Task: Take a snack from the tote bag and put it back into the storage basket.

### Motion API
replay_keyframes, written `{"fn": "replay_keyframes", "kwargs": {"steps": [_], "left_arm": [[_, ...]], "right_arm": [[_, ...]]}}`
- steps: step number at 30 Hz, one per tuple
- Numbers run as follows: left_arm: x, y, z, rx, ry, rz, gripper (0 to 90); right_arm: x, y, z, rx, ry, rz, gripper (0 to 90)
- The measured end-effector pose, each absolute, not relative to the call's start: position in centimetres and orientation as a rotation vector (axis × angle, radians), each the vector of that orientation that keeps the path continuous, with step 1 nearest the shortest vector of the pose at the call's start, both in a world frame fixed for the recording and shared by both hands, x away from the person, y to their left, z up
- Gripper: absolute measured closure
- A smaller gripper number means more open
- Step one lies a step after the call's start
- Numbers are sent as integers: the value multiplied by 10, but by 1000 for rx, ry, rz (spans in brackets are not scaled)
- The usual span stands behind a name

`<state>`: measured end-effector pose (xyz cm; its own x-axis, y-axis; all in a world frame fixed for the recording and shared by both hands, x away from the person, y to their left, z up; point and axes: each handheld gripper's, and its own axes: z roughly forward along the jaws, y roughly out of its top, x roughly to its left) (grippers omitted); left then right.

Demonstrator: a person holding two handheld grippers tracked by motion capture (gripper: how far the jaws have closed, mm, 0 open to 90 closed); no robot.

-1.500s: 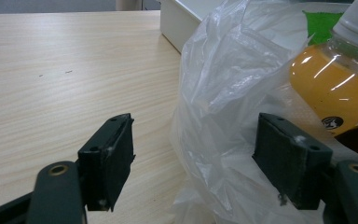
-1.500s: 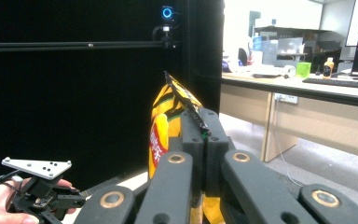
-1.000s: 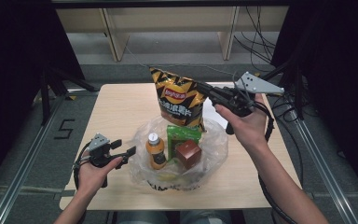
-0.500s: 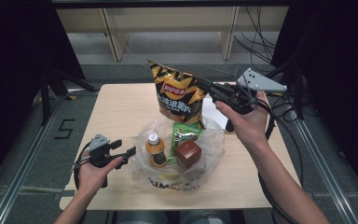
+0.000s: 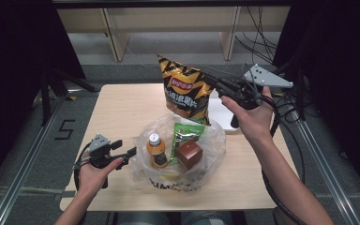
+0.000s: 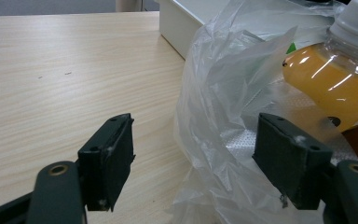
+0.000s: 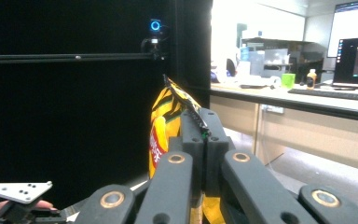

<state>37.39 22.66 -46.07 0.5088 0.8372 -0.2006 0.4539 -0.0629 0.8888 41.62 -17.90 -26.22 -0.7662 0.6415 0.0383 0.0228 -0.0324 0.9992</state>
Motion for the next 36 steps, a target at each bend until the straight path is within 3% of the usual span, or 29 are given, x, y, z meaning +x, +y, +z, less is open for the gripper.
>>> {"fn": "replay_keyframes", "kwargs": {"steps": [36], "left_arm": [[371, 228, -458, 1686, 1096, 456, 276]], "right_arm": [[457, -195, -266, 793, 1743, 1737, 900]]}}
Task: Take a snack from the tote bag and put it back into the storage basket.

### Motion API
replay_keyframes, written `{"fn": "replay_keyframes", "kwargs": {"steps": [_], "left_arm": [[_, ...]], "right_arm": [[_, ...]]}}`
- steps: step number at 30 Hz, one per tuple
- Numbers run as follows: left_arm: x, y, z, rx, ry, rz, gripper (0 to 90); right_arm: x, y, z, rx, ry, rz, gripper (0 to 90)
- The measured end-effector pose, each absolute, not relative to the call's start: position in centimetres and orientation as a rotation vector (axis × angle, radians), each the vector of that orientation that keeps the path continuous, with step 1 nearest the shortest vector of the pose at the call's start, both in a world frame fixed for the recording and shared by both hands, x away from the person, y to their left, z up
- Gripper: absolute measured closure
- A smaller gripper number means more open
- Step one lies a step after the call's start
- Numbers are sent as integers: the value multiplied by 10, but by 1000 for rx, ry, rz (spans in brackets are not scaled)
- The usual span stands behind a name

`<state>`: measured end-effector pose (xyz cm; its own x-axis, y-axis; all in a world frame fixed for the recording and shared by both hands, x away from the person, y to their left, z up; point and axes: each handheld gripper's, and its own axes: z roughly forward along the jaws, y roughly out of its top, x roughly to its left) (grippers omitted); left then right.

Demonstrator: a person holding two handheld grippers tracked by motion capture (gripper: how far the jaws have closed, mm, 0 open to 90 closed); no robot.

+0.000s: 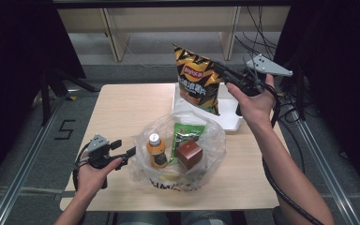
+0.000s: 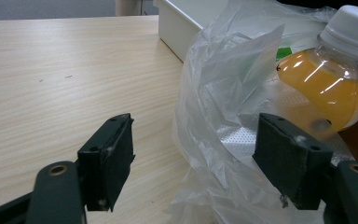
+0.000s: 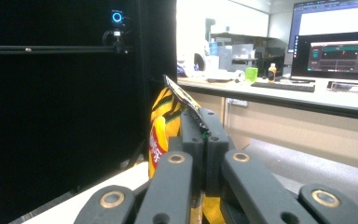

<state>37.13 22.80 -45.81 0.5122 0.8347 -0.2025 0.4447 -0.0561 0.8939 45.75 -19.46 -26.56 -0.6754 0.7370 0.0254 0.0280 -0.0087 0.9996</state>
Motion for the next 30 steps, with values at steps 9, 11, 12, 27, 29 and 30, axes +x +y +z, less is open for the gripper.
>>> {"fn": "replay_keyframes", "kwargs": {"steps": [9, 11, 12, 27, 29, 30], "left_arm": [[371, 227, -457, 1682, 1109, 453, 276], [371, 226, -456, 1689, 1095, 458, 277], [370, 226, -456, 1686, 1095, 457, 276], [369, 223, -456, 1688, 1086, 457, 276], [369, 223, -455, 1686, 1086, 454, 276], [368, 222, -456, 1676, 1094, 451, 276]], "right_arm": [[467, -200, -268, 831, 1730, 1707, 900], [469, -201, -269, 836, 1725, 1713, 900], [471, -201, -270, 842, 1719, 1714, 900], [484, -202, -273, 869, 1727, 1692, 900], [486, -203, -274, 875, 1726, 1692, 900], [487, -203, -275, 888, 1725, 1688, 900]]}}
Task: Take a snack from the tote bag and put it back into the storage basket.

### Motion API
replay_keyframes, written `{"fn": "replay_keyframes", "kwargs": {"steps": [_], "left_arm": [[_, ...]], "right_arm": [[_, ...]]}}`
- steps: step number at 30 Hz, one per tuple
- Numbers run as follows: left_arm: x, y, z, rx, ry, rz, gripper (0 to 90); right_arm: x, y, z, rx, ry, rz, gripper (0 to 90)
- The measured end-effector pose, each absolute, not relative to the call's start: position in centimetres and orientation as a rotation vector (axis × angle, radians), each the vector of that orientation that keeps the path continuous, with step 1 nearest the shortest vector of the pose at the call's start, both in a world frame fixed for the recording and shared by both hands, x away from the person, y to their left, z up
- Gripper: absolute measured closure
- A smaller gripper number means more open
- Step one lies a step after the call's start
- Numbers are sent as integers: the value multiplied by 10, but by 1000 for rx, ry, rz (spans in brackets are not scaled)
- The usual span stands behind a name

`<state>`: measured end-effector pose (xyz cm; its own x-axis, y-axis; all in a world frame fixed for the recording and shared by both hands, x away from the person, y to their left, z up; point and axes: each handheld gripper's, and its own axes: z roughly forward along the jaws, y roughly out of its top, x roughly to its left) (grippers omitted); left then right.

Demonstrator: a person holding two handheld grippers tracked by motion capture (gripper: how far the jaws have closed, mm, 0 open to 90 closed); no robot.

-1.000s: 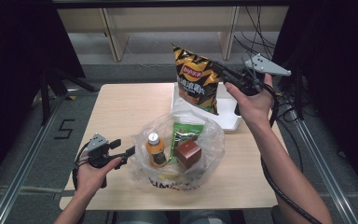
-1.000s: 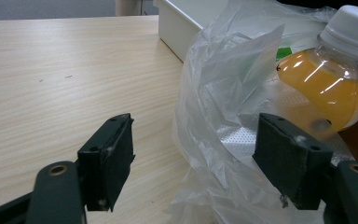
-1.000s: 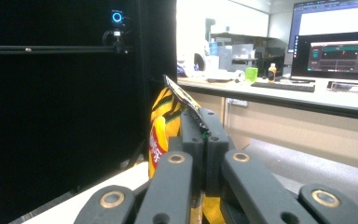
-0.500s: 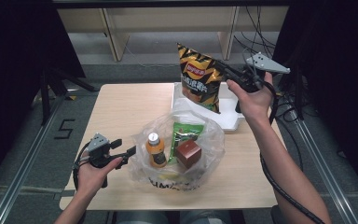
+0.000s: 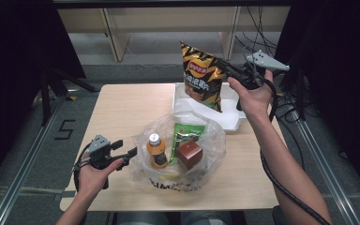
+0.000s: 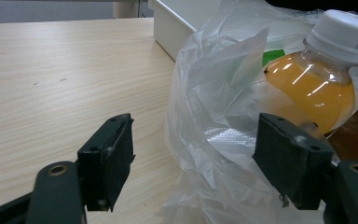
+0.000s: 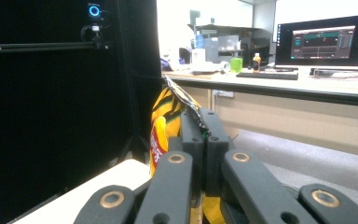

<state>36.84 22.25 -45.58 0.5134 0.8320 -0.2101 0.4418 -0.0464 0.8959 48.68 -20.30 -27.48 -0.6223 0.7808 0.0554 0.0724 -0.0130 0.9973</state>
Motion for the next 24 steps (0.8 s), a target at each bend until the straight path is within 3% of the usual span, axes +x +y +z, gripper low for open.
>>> {"fn": "replay_keyframes", "kwargs": {"steps": [24], "left_arm": [[369, 222, -458, 1692, 1086, 456, 273]], "right_arm": [[516, -209, -288, 943, 1720, 1641, 900]]}}
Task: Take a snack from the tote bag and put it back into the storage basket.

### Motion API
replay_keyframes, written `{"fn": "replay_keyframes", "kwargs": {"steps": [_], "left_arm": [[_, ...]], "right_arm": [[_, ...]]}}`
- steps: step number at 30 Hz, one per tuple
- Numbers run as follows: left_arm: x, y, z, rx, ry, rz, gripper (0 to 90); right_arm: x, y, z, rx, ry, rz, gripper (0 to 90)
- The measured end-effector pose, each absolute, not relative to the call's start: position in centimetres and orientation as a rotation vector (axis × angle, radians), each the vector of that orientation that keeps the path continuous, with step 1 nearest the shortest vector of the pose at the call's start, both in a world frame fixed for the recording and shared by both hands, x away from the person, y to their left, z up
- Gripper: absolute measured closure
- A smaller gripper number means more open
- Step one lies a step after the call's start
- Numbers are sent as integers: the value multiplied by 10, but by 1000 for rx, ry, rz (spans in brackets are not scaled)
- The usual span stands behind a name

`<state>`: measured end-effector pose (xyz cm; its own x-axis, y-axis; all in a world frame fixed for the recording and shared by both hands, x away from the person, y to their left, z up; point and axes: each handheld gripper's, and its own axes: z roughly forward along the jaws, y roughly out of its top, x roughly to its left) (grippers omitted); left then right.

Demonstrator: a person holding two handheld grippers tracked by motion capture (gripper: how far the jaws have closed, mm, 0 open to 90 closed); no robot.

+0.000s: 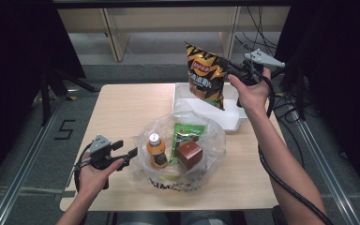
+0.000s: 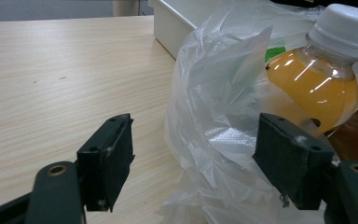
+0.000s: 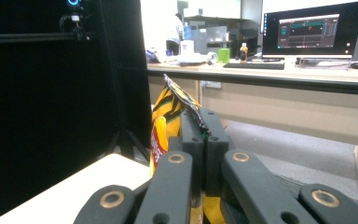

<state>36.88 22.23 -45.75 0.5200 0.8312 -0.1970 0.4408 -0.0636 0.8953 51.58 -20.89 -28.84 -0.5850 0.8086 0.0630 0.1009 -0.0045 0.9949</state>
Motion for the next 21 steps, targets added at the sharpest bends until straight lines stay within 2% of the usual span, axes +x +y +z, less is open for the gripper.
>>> {"fn": "replay_keyframes", "kwargs": {"steps": [21], "left_arm": [[368, 223, -458, 1699, 1092, 460, 273]], "right_arm": [[545, -210, -312, 1028, 1761, 1586, 900]]}}
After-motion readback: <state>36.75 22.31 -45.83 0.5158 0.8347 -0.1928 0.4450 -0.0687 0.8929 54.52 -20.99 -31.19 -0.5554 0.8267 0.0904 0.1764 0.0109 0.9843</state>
